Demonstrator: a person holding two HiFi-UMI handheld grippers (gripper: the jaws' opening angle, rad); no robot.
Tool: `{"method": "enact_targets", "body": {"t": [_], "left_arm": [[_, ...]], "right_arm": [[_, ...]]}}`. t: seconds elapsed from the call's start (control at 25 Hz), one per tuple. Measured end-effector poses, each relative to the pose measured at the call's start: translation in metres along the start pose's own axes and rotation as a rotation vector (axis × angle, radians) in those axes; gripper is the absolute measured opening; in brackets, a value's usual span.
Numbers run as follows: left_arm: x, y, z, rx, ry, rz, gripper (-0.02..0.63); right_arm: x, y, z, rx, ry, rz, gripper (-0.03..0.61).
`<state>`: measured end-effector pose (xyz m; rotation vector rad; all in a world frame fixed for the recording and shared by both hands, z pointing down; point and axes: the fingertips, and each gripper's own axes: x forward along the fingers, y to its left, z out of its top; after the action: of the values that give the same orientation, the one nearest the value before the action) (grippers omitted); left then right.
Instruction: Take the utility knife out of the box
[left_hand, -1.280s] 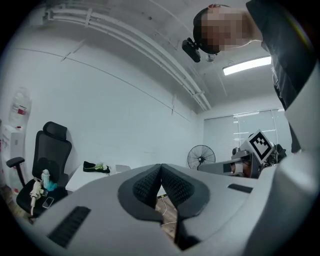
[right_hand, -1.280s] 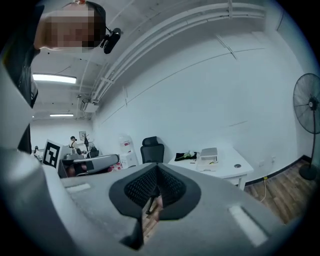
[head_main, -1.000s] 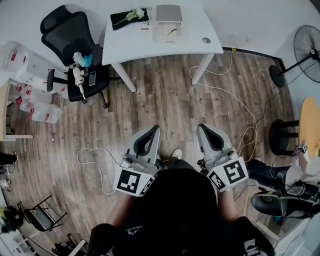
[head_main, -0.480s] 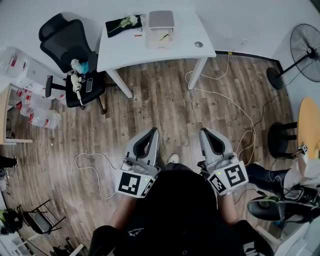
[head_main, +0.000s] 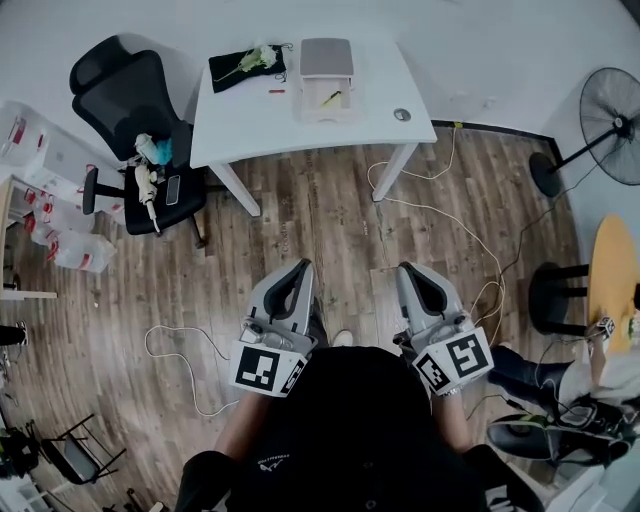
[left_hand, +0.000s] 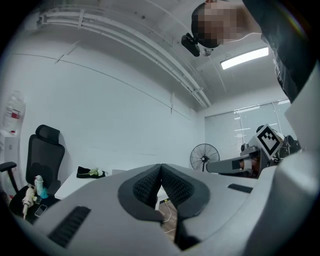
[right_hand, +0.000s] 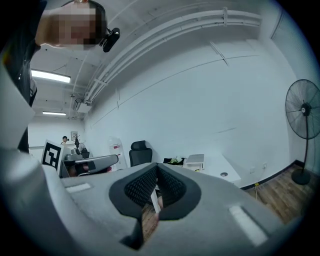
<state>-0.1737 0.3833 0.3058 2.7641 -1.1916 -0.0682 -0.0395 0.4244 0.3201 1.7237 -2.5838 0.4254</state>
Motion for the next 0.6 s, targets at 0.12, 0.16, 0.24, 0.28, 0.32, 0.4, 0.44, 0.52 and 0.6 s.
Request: {"method": "enact_targets", "body": {"t": [0.12, 0.16, 0.24, 0.28, 0.32, 0.4, 0.44, 0.52, 0.6], "left_arm": [[0.028, 0.022, 0.008, -0.004, -0.011, -0.02, 0.005], [0.036, 0.029, 0.011, -0.001, -0.014, -0.03, 0.005], [0.053, 0.043, 0.015, 0.006, -0.014, -0.052, 0.005], [0.06, 0.051, 0.017, 0.008, -0.012, -0.063, 0.005], [0.067, 0.059, 0.018, 0.01, -0.01, -0.073, 0.005], [0.079, 0.073, 0.021, 0.012, -0.01, -0.091, 0.005], [0.085, 0.081, 0.022, 0.012, -0.01, -0.1, 0.005], [0.095, 0.095, 0.023, 0.013, -0.007, -0.117, 0.005], [0.105, 0.108, 0.024, 0.02, -0.008, -0.136, 0.005]], "right_arm": [[0.03, -0.011, 0.011, -0.007, 0.002, -0.014, 0.005], [0.04, -0.014, 0.016, -0.007, -0.001, -0.019, 0.005], [0.06, -0.018, 0.023, -0.012, -0.004, -0.029, 0.005], [0.07, -0.02, 0.026, -0.015, -0.004, -0.037, 0.005], [0.08, -0.022, 0.028, -0.017, -0.004, -0.044, 0.005], [0.097, -0.025, 0.03, -0.016, -0.004, -0.059, 0.005], [0.105, -0.026, 0.031, -0.015, -0.006, -0.066, 0.005], [0.12, -0.028, 0.033, -0.013, -0.011, -0.082, 0.005], [0.133, -0.031, 0.035, -0.013, -0.02, -0.101, 0.005]]}}
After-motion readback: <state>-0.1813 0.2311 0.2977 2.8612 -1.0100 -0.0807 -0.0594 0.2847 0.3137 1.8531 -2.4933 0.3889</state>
